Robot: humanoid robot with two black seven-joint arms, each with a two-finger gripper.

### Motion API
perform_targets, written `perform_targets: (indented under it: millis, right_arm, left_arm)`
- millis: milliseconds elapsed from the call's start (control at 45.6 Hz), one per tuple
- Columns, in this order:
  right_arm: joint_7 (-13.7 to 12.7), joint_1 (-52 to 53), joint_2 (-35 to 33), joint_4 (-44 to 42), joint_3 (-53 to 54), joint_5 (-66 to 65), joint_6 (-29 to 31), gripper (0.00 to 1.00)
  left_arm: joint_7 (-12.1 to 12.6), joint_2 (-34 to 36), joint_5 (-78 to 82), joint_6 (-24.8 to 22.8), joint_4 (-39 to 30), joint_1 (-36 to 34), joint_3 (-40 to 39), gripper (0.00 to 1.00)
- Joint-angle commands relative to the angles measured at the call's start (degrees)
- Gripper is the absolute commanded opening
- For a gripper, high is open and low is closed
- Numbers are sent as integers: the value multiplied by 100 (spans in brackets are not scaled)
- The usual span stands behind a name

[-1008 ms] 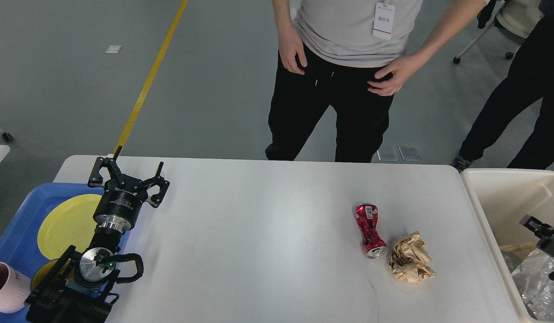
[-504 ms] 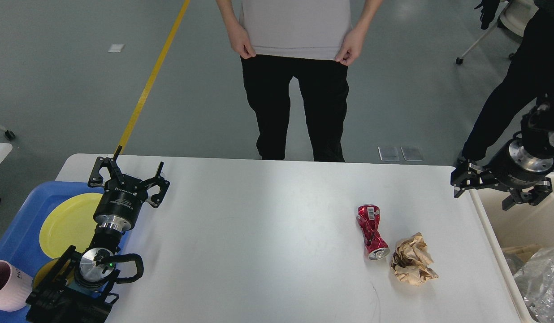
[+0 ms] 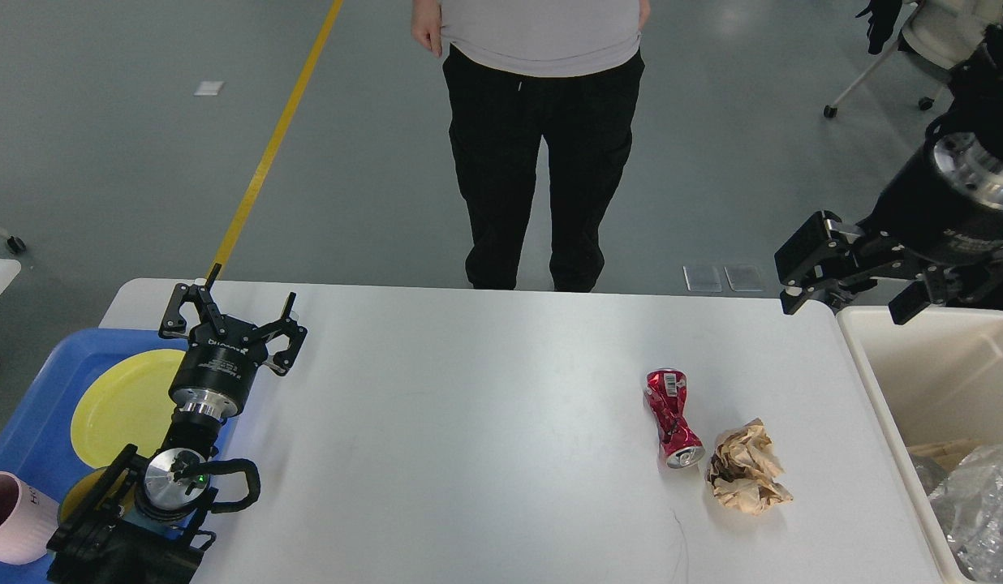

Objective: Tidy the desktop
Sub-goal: 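Move the right gripper over the crumpled brown paper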

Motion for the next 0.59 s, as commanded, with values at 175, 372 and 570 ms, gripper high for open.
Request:
perform_targets:
  millis: [175,372,570]
  right_arm:
    - [25,704,408,376,-8,200,-367,100]
    - [25,704,408,367,-88,174,-394,100]
    - [7,55,416,324,-17,139,-490,100]
  left_arm:
    - [-2,0,5,4,0,0,0,97]
    - [-2,0,5,4,0,0,0,97]
    - [-2,0,5,4,0,0,0,97]
